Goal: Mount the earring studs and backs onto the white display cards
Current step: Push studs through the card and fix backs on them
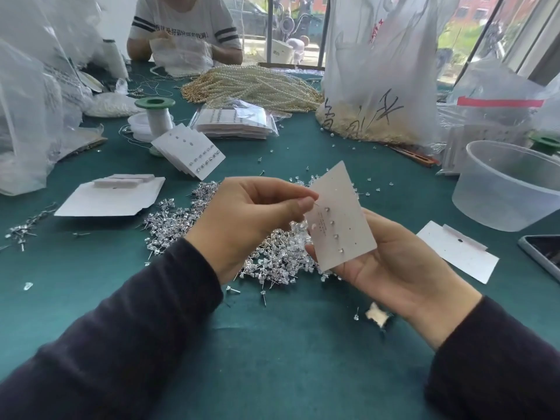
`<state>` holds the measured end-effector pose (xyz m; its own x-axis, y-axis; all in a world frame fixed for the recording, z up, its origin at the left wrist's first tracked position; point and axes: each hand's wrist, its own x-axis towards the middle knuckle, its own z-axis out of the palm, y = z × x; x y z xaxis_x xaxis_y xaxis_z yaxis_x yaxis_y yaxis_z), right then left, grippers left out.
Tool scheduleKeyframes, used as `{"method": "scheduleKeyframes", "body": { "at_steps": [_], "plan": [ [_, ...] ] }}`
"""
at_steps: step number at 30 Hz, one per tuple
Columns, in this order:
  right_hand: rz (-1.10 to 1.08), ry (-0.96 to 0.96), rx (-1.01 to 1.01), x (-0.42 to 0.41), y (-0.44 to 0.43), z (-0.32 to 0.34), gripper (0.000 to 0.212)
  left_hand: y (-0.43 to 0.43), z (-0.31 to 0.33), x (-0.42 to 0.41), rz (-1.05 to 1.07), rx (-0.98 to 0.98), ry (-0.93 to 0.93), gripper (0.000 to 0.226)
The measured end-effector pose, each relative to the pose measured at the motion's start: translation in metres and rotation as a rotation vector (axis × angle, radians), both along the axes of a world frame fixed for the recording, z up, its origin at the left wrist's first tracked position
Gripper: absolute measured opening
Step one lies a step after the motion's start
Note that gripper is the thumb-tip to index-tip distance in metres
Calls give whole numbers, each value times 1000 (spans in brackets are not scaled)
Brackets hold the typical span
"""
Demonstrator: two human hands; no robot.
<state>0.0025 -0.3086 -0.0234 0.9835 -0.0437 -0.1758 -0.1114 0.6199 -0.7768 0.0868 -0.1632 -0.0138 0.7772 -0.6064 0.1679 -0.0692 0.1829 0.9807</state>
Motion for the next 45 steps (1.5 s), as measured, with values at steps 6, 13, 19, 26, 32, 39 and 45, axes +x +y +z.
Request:
{"method": "scheduleKeyframes", "body": {
  "at_steps": [6, 13, 19, 26, 32, 39, 45],
  "plan": [
    [40, -20, 1, -2, 5, -1, 32, -7, -3, -6, 166, 13, -186, 11],
    [146, -46, 57, -1, 5, -2, 33, -11, -4, -12, 283, 20, -265, 13],
    [78, -40, 71, -1, 6, -4, 39, -13, -6, -15, 341, 139, -413, 9],
    [-427, -128, -960, 2, 9, -13, 9, -10, -7, -13, 103, 136, -62, 36],
    [-532, -262, -1422, 1, 13, -13, 10, -9, -9, -11, 43, -79, 363, 21],
    [-620, -272, -1466, 3, 15, -11, 5, -13, -9, -16, 86, -53, 234, 17],
    [-670, -328, -1440, 4, 17, -10, 5, -14, -10, -20, 75, 64, 121, 11]
  ]
}}
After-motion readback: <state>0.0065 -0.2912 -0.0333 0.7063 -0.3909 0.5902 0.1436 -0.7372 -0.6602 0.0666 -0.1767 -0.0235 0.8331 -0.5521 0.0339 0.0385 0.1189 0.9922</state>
